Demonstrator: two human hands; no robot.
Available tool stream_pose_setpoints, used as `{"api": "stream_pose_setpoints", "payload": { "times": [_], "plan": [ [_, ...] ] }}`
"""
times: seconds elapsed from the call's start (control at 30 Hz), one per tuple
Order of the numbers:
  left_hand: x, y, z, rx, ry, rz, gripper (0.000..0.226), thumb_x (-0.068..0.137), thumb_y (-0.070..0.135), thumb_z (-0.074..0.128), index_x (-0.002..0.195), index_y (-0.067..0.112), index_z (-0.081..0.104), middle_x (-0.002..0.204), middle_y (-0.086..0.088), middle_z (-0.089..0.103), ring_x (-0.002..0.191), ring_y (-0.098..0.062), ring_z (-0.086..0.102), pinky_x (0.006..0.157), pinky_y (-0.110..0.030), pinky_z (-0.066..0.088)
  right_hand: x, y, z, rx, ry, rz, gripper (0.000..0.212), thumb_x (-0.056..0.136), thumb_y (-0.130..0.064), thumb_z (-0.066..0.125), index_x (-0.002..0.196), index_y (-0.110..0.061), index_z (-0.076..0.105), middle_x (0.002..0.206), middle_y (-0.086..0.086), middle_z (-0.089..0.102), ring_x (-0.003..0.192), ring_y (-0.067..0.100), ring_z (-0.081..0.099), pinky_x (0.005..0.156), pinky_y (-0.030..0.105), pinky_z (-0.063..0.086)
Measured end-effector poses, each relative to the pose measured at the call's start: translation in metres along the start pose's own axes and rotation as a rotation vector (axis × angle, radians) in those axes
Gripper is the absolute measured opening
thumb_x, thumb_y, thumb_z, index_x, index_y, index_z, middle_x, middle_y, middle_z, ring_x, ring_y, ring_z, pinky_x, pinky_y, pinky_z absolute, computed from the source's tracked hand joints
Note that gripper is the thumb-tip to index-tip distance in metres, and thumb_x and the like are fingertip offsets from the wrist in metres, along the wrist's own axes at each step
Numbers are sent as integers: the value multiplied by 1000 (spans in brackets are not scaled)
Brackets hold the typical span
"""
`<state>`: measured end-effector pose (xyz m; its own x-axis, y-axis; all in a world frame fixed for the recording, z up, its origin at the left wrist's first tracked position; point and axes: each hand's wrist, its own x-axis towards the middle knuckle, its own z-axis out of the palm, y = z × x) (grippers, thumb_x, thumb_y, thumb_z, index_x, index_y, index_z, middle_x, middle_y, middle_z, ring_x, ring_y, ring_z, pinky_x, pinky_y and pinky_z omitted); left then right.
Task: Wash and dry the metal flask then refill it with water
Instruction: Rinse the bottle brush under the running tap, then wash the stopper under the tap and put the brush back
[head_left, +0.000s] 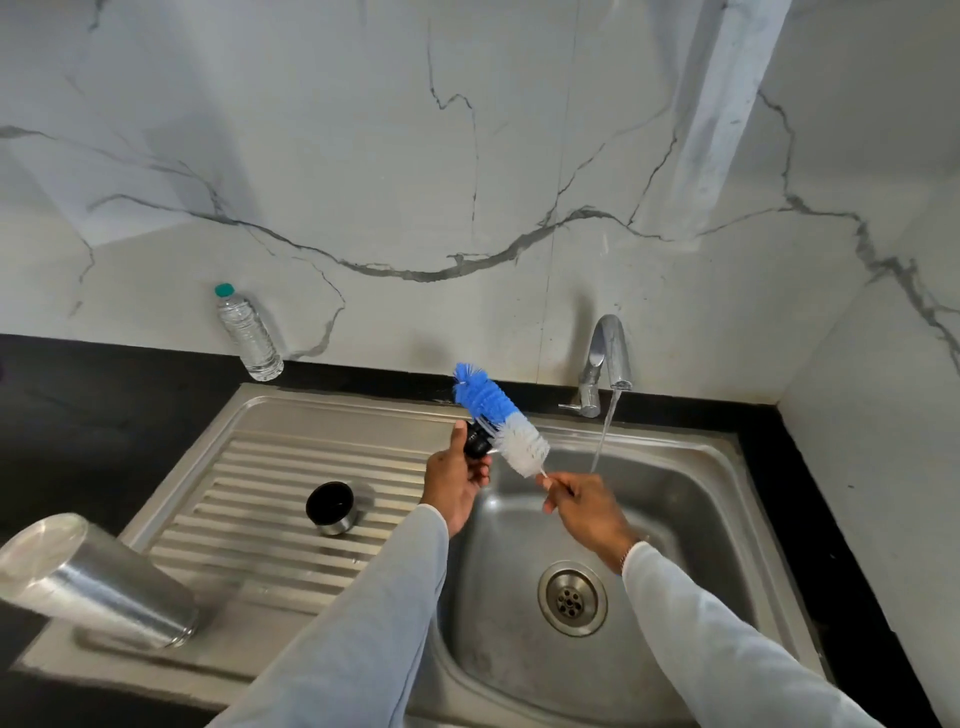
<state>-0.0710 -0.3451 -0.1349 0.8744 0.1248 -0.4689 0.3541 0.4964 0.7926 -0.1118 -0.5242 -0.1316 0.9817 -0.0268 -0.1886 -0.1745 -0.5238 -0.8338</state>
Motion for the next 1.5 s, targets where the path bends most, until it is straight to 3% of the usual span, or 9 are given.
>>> {"api": "stream_pose_setpoints", "payload": {
  "times": [0.13,0.27,0.5,0.67,0.9,1.1,1.3,1.4,1.5],
  "plan": [
    [3,19,-21,-117,117,27,45,102,43,58,101,-2,64,63,-10,59,53,-16,50,53,-26,44,44,-20,12,-210,-22,-31,26,101,-25,53,87,-14,72,83,3,70,82,23,66,67,28,45],
    [3,30,-38,-133,175,47,46,101,46,58,100,0,64,63,-9,57,52,-15,49,53,-27,43,90,-60,43,-308,-3,-155,19,96,-23,55,102,-13,70,109,13,72,104,37,65,82,37,48],
    [12,49,-61,-159,214,46,47,100,47,60,99,0,66,63,-9,58,53,-15,48,55,-27,43,162,-109,91,-587,-3,-259,26,93,-17,54,110,-20,73,116,9,68,108,35,64,87,37,52],
    [25,52,-68,-163,197,31,46,99,44,60,99,-2,65,62,-10,60,52,-15,50,56,-28,45,202,-98,107,-849,110,-239,30,99,-21,54,125,-24,67,124,9,56,114,33,57,95,41,46],
    [31,52,-66,-139,165,24,46,100,41,61,101,-5,65,61,-11,59,55,-17,50,61,-30,43,228,-70,114,-968,187,-187,32,98,-19,53,125,-28,67,124,2,58,118,28,50,97,40,42],
    [37,52,-61,-88,129,20,43,99,39,62,97,-4,67,60,-10,60,57,-17,51,63,-30,44,235,-55,104,-730,153,-235,39,98,-4,49,131,-18,64,127,12,54,119,33,49,91,41,50],
    [39,41,-46,8,37,9,44,99,41,62,100,-3,69,68,-13,62,58,-18,52,62,-31,46,167,-28,96,-260,167,-246,39,92,4,52,128,-5,64,125,17,63,118,33,57,101,29,39],
    [40,28,-35,83,-41,11,44,99,42,62,103,-1,71,73,-13,65,61,-17,56,64,-29,50,111,-14,82,17,60,-125,30,93,-1,59,122,-6,67,108,9,72,101,25,67,85,18,49],
    [42,8,-20,175,-99,-11,38,98,37,65,102,0,71,77,-14,67,63,-18,58,63,-28,51,58,-3,58,459,-146,133,37,88,3,71,122,-7,60,100,9,71,89,21,68,76,24,57]
  ]
}}
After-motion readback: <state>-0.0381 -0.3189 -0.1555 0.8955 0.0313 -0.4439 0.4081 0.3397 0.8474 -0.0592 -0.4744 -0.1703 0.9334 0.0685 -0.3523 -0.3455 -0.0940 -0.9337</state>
